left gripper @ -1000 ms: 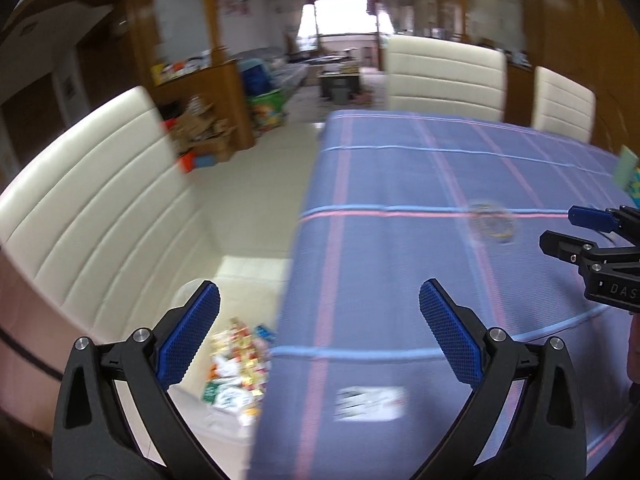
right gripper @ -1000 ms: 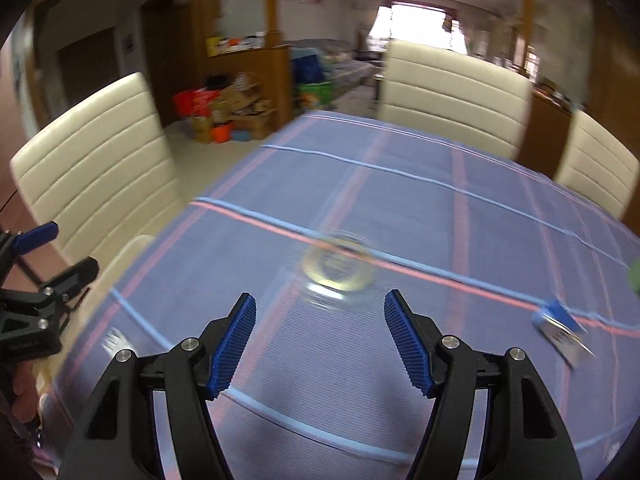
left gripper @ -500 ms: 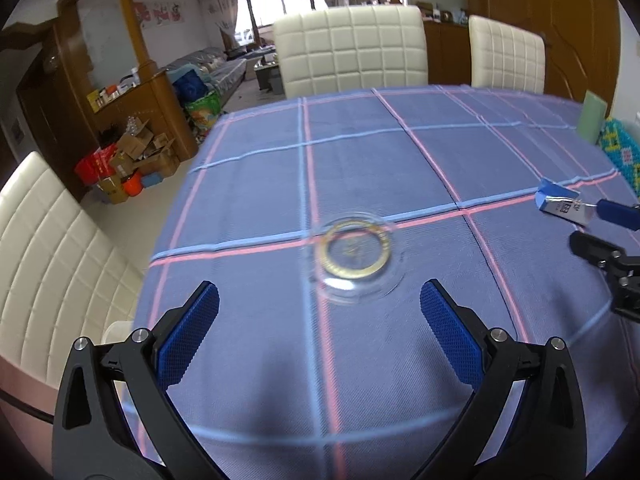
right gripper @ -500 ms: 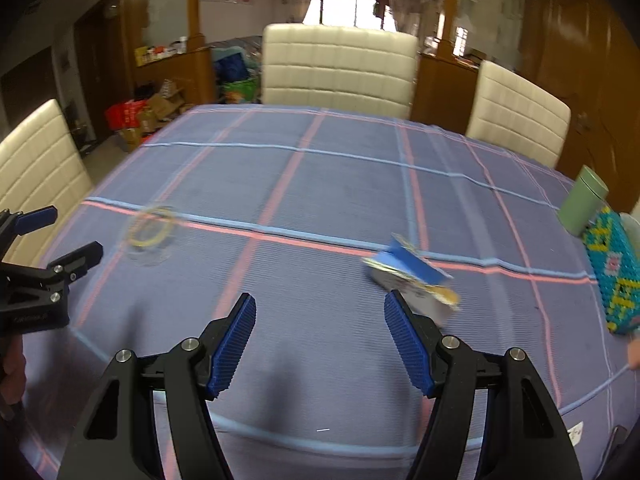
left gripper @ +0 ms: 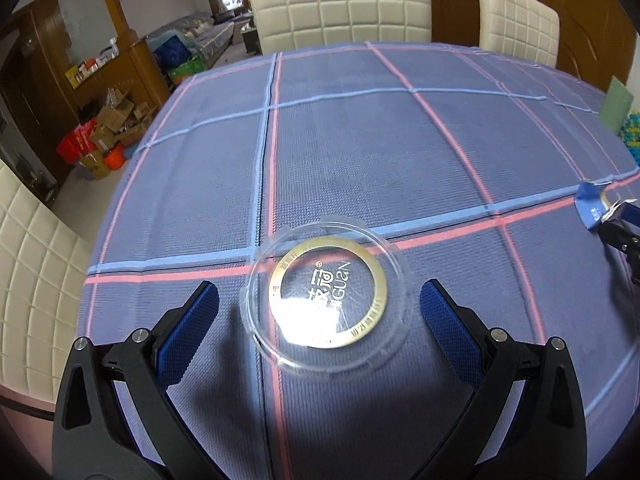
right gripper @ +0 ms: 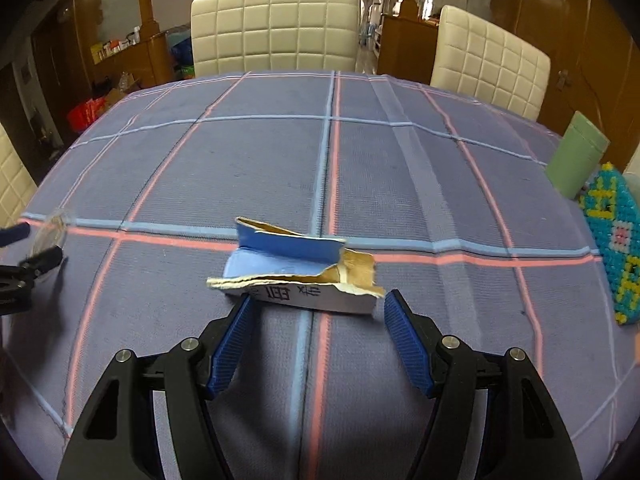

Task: Collect trash
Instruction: 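Grasp the clear lid with the left tool while the right tool grasps the blue-and-white box, then lift the lid and box and carry them over the clear bin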

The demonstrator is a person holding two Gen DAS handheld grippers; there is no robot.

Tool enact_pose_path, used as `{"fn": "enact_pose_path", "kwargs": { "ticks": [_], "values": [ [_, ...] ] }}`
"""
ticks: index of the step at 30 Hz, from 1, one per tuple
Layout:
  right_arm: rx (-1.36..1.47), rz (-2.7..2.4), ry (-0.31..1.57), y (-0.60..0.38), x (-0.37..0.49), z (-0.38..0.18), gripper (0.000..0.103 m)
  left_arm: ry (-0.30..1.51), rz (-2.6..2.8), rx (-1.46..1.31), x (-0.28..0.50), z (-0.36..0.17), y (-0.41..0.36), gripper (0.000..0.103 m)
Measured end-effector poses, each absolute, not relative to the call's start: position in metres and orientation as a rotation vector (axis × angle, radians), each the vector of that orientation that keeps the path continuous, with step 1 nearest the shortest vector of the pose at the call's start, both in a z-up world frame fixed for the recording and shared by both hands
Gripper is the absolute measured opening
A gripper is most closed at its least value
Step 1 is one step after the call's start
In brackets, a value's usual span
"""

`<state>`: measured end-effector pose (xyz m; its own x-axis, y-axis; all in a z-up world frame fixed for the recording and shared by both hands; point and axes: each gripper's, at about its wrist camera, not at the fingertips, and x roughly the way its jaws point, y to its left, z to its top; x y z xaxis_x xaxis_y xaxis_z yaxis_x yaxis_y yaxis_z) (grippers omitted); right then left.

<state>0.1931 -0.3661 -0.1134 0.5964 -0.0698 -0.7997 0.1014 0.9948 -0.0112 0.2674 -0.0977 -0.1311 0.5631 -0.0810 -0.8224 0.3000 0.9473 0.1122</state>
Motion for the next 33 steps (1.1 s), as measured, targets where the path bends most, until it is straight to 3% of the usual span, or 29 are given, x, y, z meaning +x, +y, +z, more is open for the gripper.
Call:
{"fn": "enact_pose_path", "kwargs": {
  "ticks": [4, 6, 8, 12, 33],
  "values": [
    [0.05, -0.073, 0.922, -0.36, 0.2, -0.114, 0.065, 0.945, -0.234, 0.233, 0.271, -0.133, -0.095, 0.1],
    [0.053, -0.045, 0.913, -0.351, 0.202, -0.113, 0.054, 0.938, -0.236, 0.237, 0.271, -0.133, -0.094, 0.097],
    [0.044, -0.025, 0.908, -0.342, 0.205, -0.112, 0.031, 0.935, -0.255, 0.231, 0.27, -0.131, -0.093, 0.088],
    [0.029, 0.051, 0.91, -0.319, 0.206, -0.111, 0.002, 0.933, -0.258, 0.24, 0.267, -0.129, -0.089, 0.087],
    [-0.017, 0.211, 0.842, -0.257, 0.186, -0.083, 0.001, 0.826, -0.224, 0.216, 0.231, -0.092, -0.052, 0.087]
  ]
}}
